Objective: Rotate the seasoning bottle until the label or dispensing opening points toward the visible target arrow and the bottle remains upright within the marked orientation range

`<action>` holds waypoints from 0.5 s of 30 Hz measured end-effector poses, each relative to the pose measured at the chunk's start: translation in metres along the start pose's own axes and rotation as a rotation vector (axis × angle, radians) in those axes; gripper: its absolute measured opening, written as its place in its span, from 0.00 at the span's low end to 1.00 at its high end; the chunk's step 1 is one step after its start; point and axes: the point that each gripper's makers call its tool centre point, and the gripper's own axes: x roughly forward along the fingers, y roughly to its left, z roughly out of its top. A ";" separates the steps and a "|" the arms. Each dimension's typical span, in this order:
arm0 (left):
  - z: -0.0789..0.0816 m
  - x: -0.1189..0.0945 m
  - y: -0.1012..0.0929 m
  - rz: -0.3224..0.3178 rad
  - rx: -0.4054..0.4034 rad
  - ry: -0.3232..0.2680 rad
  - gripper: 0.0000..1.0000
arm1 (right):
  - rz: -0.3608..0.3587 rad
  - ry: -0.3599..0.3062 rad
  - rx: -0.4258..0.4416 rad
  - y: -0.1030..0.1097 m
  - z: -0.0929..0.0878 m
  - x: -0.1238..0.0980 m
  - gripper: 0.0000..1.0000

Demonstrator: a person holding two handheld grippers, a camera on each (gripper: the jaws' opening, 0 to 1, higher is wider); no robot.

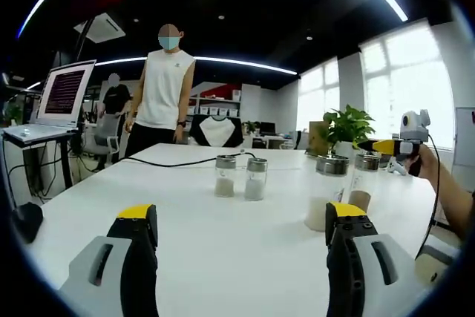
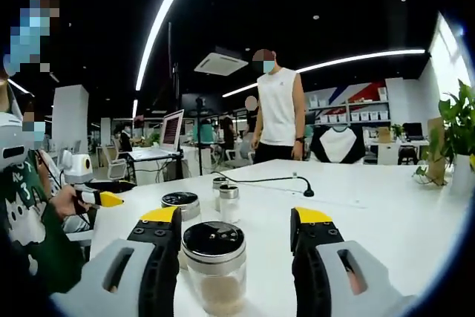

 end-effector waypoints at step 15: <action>0.002 -0.001 0.004 0.009 0.001 -0.004 0.99 | 0.293 -0.026 0.029 0.001 0.002 -0.002 0.58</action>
